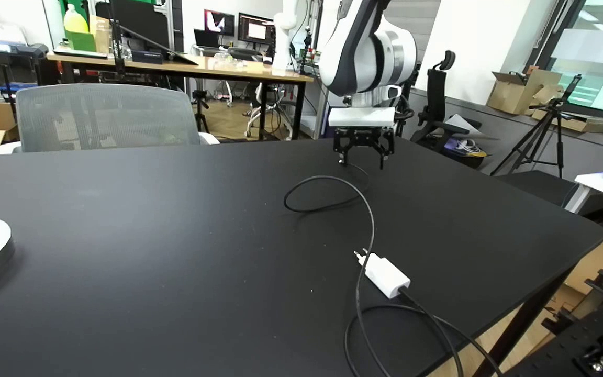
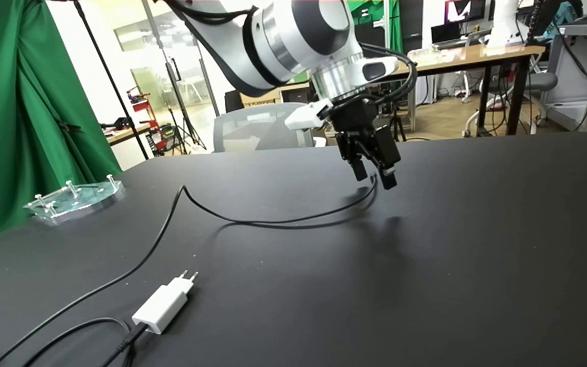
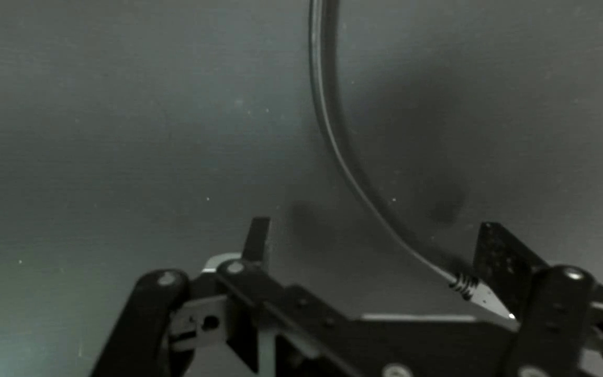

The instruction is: Spread the charger cable

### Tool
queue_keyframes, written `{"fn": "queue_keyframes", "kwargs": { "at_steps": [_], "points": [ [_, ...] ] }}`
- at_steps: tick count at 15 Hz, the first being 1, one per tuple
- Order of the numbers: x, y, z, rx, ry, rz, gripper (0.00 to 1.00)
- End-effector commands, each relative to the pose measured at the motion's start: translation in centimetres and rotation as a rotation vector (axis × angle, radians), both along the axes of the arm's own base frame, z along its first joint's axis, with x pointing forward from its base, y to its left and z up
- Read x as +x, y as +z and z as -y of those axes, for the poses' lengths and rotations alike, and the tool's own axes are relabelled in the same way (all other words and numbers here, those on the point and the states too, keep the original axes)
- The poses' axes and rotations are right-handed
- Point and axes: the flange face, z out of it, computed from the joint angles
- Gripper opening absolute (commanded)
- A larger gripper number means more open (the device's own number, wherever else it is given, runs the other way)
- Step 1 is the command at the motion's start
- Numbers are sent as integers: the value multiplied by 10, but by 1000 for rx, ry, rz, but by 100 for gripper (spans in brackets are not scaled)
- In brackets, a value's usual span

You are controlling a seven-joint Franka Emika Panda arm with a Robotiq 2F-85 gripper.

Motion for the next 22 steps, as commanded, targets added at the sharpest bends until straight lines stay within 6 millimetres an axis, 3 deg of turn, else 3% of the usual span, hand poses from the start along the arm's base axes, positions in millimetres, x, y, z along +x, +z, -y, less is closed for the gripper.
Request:
{"fn": "queue_keyframes", "kwargs": {
  "at_steps": [1, 6, 7, 9, 14, 18, 19, 22],
  "points": [
    [-2, 2, -3, -13, -23, -58, 100],
    [-4, -7, 0, 26, 121, -102, 100],
    [-3, -7, 1, 41, 162, -91, 75],
    [-1, -7, 1, 65, 239, -69, 67],
    [1, -9, -2, 120, 401, -37, 31],
    [-1, 5, 3, 134, 461, -24, 4],
    [-3, 11, 2, 133, 476, -11, 0],
    [-5, 25, 1, 123, 499, 19, 2]
  ]
}}
